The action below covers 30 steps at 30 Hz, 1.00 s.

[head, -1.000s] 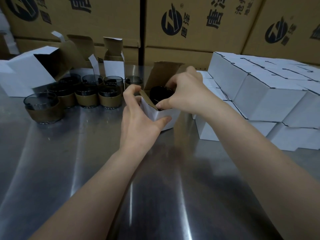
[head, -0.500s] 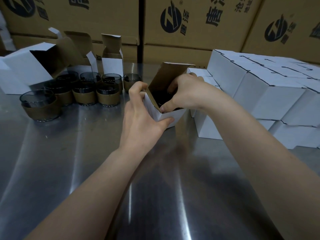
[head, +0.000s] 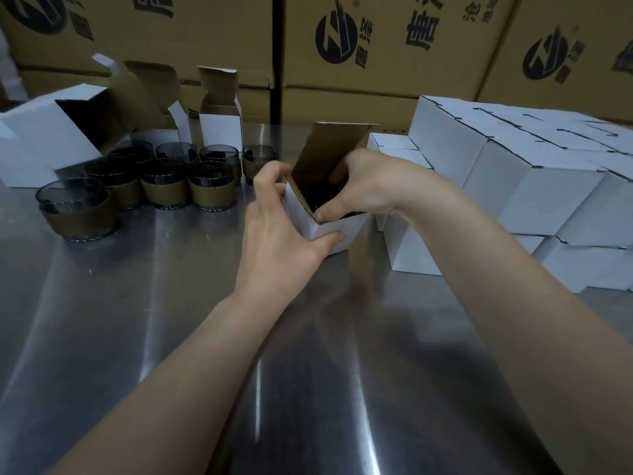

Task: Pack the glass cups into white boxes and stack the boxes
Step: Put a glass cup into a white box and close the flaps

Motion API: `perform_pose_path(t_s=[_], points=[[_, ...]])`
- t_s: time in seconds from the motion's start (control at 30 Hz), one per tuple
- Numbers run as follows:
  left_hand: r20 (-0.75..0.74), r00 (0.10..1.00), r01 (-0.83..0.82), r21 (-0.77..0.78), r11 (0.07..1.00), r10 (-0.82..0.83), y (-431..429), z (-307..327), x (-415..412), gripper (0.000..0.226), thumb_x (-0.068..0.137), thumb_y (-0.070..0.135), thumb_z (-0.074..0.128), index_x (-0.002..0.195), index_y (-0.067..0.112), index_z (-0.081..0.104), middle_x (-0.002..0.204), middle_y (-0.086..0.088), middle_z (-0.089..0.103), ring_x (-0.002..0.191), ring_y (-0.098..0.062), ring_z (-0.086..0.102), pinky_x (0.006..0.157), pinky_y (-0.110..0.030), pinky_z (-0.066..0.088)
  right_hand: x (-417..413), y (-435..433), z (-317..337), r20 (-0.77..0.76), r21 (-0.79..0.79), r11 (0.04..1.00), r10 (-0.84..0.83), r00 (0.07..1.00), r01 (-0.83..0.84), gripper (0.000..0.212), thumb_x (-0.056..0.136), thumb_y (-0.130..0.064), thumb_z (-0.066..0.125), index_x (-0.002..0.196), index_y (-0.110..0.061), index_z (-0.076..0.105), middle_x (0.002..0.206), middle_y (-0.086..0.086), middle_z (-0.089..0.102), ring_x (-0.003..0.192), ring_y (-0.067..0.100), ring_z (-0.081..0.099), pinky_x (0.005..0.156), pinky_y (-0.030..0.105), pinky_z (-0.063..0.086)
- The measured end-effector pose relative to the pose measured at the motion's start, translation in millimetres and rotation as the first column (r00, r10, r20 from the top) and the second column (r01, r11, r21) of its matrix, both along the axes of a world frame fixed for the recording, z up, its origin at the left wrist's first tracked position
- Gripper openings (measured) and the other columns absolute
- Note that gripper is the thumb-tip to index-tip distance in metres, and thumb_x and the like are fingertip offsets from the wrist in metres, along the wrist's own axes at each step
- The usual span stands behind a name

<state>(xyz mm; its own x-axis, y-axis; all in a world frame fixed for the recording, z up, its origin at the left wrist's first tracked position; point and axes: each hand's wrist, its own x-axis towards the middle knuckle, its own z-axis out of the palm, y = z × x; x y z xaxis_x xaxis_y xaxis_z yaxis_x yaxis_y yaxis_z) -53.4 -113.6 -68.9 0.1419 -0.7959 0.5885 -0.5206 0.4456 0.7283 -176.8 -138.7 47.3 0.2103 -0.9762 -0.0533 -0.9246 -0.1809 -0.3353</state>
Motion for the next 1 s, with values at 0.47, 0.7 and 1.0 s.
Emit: perform_pose_path(t_s=[0.47, 0.7, 1.0], points=[[-0.130, 0.990, 0.067, 0.123, 0.990, -0.050, -0.6, 1.0, 5.9, 0.093, 0.076, 0.031, 0.083, 0.139, 0.049, 0.017, 0.138, 0.004, 0.051, 0.120, -0.010, 0.049, 0.087, -0.011, 0.039, -9.8, -13.4, -4.7, 0.530, -0.162, 0.978, -0.026, 0.847, 0.132, 0.015, 0.092, -0.016, 0.053, 0.105, -0.021, 0.060, 0.099, -0.001, 0.059, 0.090, 0.015, 0.057, 0.071, 0.030, 0.053], [-0.157, 0.979, 0.160, 0.197, 0.967, -0.130, 3.4, 8.1, 6.1, 0.081, 0.087, 0.024, 0.074, 0.149, 0.046, 0.027, 0.140, 0.025, 0.033, 0.136, -0.006, 0.034, 0.112, -0.045, 0.039, -8.3, -15.5, -19.9, 0.795, -0.030, 0.967, -0.130, 0.592, 0.252, 0.029, 0.087, 0.002, 0.044, 0.102, -0.021, 0.054, 0.094, 0.007, 0.064, 0.077, 0.020, 0.063, 0.076, 0.038, 0.060], [-0.272, 0.950, 0.220, 0.248, 0.944, -0.150, 4.1, 12.5, 4.4, 0.047, 0.096, 0.035, 0.059, 0.140, 0.045, 0.046, 0.128, 0.020, 0.041, 0.111, 0.021, 0.038, 0.096, -0.011, 0.028, -7.2, -11.3, -52.1, 0.761, 0.059, 0.988, -0.135, 0.634, 0.140, 0.046, 0.091, -0.021, 0.064, 0.135, -0.021, 0.047, 0.116, 0.002, 0.062, 0.112, 0.016, 0.058, 0.090, 0.027, 0.044]])
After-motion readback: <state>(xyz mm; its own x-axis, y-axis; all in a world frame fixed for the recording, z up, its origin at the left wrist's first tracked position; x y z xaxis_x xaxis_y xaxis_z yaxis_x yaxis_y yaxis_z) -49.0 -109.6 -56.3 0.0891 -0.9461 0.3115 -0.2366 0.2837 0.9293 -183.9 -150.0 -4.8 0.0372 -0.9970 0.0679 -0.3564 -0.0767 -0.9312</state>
